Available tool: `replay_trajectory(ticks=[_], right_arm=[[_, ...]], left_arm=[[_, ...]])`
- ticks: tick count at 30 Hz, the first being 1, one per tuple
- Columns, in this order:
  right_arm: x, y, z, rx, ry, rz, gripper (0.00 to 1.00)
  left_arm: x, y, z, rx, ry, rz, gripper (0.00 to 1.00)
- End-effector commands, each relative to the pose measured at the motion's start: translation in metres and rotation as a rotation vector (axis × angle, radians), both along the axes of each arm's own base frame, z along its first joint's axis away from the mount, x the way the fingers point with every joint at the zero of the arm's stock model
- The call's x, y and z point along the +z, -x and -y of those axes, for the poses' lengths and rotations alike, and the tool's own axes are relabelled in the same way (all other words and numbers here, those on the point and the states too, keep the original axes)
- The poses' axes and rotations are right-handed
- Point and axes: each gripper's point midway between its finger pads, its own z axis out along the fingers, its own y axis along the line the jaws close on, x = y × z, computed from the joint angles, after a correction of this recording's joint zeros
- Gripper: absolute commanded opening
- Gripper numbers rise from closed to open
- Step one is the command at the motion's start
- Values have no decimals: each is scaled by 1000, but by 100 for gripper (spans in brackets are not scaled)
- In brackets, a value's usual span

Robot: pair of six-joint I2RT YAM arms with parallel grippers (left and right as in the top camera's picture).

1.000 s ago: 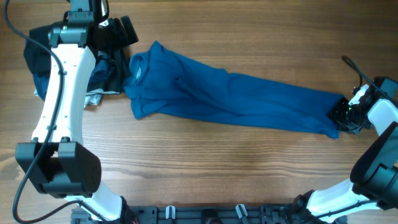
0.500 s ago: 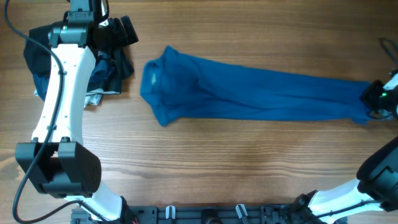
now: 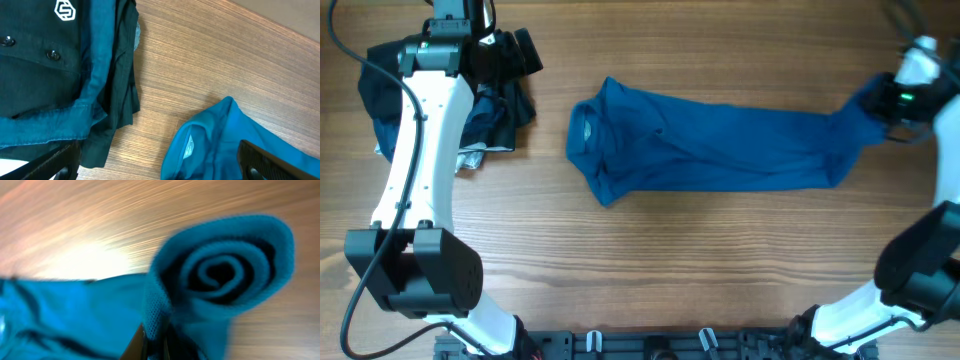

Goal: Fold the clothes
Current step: 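Roll the shirt's right end leftward with the right gripper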

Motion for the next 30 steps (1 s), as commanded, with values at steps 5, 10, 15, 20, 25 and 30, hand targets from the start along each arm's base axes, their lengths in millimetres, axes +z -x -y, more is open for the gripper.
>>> replay_trajectory(ticks=[5,10,15,20,25,30], right_arm=[[-16,6,-136,239,16,-105,4],[-66,18,-181,358,86,-161,4],[-103,28,-224,460,81,-210,6],[-109,19,-237,408,58,-199,13],[-69,-4,-260,444,-112,-88,59],[-53,11,-233,474,-63,-127,63]], left_arm=[[-9,-1,-5,10,-14,-17,100],[-8,-1,-10,28,-42,-15,100],[-8,-1,-10,28,-42,-12,100],[-8,-1,-10,28,-42,-13,100],[-9,0,-10,28,-42,-17,100],[-10,1,-10,28,-42,-24,100]])
